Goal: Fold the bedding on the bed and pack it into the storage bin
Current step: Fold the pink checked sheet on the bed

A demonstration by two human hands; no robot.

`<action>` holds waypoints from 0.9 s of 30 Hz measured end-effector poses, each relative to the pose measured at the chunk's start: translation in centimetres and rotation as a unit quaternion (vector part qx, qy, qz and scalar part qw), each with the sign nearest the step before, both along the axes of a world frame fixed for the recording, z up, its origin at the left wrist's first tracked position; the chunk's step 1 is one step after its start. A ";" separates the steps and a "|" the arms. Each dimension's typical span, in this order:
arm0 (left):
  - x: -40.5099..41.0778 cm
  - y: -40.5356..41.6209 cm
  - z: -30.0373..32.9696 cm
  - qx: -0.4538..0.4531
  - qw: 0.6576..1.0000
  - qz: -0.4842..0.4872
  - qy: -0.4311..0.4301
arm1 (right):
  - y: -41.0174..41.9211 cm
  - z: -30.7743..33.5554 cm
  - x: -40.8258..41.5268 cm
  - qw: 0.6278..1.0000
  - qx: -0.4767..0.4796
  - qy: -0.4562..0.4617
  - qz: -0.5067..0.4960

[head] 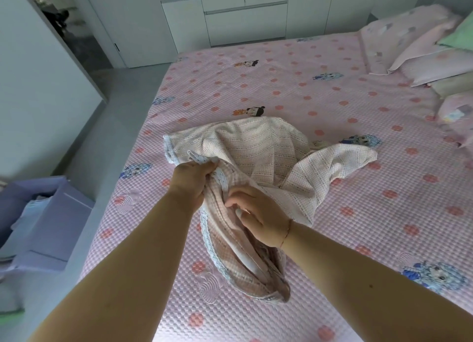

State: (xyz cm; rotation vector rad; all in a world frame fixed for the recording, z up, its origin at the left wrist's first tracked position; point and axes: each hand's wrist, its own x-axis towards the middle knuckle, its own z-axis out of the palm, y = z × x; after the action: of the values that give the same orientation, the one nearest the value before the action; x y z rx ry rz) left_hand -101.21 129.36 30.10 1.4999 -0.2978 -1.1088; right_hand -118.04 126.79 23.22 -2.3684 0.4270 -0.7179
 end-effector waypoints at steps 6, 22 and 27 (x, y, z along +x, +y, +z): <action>-0.4 -0.4 0.5 -0.006 0.997 -0.050 -0.059 | -3.2 3.7 0.4 0.917 -0.359 0.164 0.054; -3.7 -1.8 0.3 -0.003 0.986 -0.101 -0.129 | -1.3 8.0 1.1 0.759 -0.124 0.638 0.039; -3.7 -2.3 -0.1 0.009 0.990 -0.078 -0.115 | -4.5 8.9 -1.3 0.798 0.060 0.596 0.071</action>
State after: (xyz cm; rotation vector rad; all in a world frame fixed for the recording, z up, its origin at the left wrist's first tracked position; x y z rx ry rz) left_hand -104.95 127.06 30.01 1.6465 -0.5749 -1.0628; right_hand -119.32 122.26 32.11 -2.4021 0.7353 0.9633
